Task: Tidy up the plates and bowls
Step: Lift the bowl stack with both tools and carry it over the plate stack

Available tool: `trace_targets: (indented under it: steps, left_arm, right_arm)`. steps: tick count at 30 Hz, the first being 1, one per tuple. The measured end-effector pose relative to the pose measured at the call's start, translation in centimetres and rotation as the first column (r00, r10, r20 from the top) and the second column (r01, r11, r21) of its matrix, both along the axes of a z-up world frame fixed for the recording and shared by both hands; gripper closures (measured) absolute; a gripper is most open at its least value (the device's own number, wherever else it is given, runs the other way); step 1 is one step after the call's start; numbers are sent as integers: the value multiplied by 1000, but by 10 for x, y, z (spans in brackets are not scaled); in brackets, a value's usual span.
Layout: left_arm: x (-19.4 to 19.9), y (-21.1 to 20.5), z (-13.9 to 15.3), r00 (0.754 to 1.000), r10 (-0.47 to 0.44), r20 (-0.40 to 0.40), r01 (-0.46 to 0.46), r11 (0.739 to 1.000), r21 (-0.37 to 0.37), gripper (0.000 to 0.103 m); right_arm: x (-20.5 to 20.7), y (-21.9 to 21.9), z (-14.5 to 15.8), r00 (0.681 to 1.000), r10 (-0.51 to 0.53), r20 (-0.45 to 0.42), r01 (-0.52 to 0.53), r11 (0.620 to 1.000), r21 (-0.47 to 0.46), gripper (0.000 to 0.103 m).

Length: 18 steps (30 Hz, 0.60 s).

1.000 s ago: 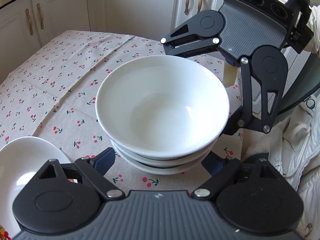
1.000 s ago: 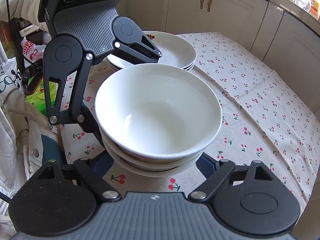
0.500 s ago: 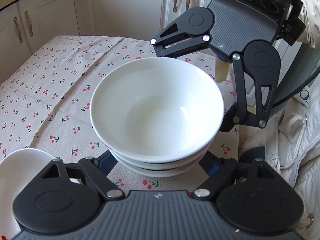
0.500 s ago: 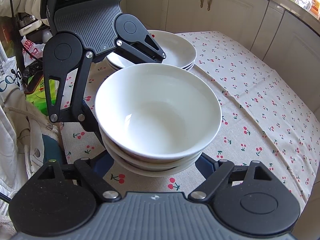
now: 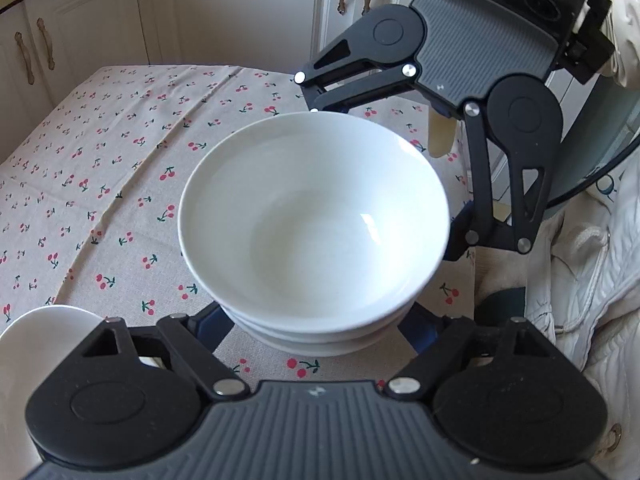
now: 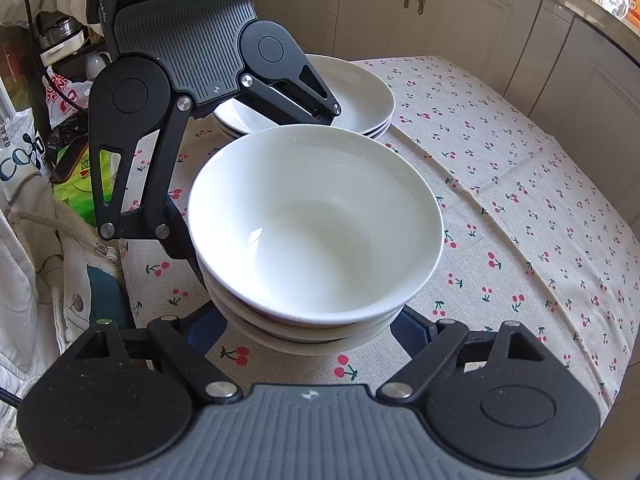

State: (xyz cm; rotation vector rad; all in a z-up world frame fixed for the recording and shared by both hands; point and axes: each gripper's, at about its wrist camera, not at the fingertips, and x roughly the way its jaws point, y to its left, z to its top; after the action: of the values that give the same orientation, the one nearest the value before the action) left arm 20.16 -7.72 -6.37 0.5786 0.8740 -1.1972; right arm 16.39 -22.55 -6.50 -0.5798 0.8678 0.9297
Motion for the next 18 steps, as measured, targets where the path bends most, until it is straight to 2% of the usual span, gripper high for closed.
trace_targets:
  steps: [10,18]
  left_arm:
    - [-6,0,2,1000,-3,15,3,1000,4,17]
    - [-10,12,20,998,22,54,-20,999,-32,17]
  right_arm:
    - [-3,0,2,1000,-9,5,9,1000,-8,12]
    - [-2,6,19,999,4,34,-3,1000,-21,12]
